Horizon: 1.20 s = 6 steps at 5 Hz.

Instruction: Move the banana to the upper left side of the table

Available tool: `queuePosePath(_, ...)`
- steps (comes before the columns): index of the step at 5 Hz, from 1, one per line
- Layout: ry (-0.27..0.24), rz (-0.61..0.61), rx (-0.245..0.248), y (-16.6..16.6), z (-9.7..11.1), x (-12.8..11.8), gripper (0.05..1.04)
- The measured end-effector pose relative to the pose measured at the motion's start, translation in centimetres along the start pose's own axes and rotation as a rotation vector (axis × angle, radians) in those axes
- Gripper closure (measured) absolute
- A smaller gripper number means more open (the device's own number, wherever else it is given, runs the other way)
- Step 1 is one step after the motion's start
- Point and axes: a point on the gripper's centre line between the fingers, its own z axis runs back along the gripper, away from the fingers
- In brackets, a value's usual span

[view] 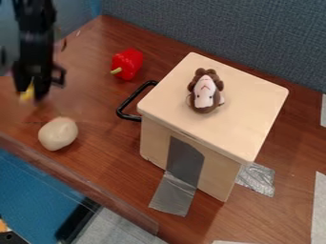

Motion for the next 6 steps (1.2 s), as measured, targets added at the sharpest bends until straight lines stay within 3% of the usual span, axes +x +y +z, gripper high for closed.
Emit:
queuePosePath(1,-0.073,0.022,-0.014,0.2,2.5,3.5,0.747)
queuePosePath(3,-0.085,0.001,-0.086,-0.4,0.8,8.2,0.747)
queuePosePath(5,-0.096,-0.026,-0.143,-1.2,-1.4,10.7,0.747)
queuePosePath(6,-0.114,-0.046,-0.158,-1.4,-1.3,11.3,0.683)
